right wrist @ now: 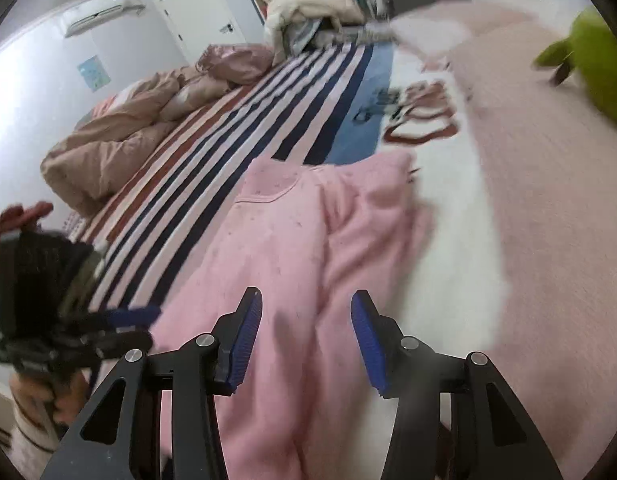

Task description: Fold small clothes

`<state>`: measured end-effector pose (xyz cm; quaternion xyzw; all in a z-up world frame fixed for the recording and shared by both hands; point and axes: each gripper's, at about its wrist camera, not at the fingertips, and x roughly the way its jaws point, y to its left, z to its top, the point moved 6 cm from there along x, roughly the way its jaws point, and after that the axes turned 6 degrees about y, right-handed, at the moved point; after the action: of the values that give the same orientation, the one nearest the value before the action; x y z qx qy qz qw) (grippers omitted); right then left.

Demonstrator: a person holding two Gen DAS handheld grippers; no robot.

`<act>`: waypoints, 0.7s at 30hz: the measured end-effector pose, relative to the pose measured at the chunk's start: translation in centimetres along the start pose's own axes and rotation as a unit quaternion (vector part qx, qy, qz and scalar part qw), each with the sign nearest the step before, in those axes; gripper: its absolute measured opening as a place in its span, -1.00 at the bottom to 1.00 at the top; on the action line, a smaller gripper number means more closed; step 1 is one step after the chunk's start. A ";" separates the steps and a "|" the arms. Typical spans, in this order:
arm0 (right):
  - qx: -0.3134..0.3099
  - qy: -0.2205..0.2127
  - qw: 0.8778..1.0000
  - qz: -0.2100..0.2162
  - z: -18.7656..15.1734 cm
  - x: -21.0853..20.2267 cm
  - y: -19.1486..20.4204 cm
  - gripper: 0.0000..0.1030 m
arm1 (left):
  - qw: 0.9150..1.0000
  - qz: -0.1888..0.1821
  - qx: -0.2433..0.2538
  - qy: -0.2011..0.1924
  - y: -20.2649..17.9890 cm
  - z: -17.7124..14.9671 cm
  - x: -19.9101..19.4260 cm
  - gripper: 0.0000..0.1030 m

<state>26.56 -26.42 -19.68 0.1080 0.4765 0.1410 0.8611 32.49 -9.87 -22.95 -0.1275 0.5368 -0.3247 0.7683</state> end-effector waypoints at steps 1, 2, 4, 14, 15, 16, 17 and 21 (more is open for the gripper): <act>-0.003 0.010 1.000 -0.001 0.4 1.1 0.1 -0.57 | 1.000 -0.002 -0.009 0.001 0.3 0.4 0.4 0.45; -0.014 0.014 1.000 -0.020 0.6 1.8 0.2 -0.86 | 1.000 -0.007 -0.020 0.004 0.9 0.8 0.8 0.45; -0.005 0.003 0.999 -0.052 0.9 2.1 -0.5 -0.87 | 0.999 -0.019 -0.031 0.009 1.4 1.3 1.6 0.45; 0.053 0.017 0.998 -0.041 -0.2 0.1 -3.6 0.11 | 0.998 -0.049 -0.035 0.023 0.9 3.0 3.6 0.44; 0.057 0.034 0.998 -0.017 -0.5 0.7 -3.5 0.14 | 0.998 -0.053 -0.041 0.022 0.9 3.2 3.8 0.44; 0.061 0.047 0.997 0.000 -0.8 1.3 -3.3 0.14 | 0.997 -0.055 -0.048 0.021 1.0 3.5 4.1 0.39; 0.066 0.060 0.996 0.012 -1.0 2.0 -3.3 0.10 | 0.997 -0.056 -0.055 0.020 1.1 3.8 4.4 0.11; 0.089 0.060 0.993 0.053 -0.8 3.7 -3.1 -0.57 | 0.998 -0.029 -0.047 0.026 0.5 4.4 5.0 -0.69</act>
<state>28.20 -27.98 -24.04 0.2006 0.5318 0.1502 0.8089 37.67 -13.38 -25.22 -0.1711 0.5672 -0.3244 0.7374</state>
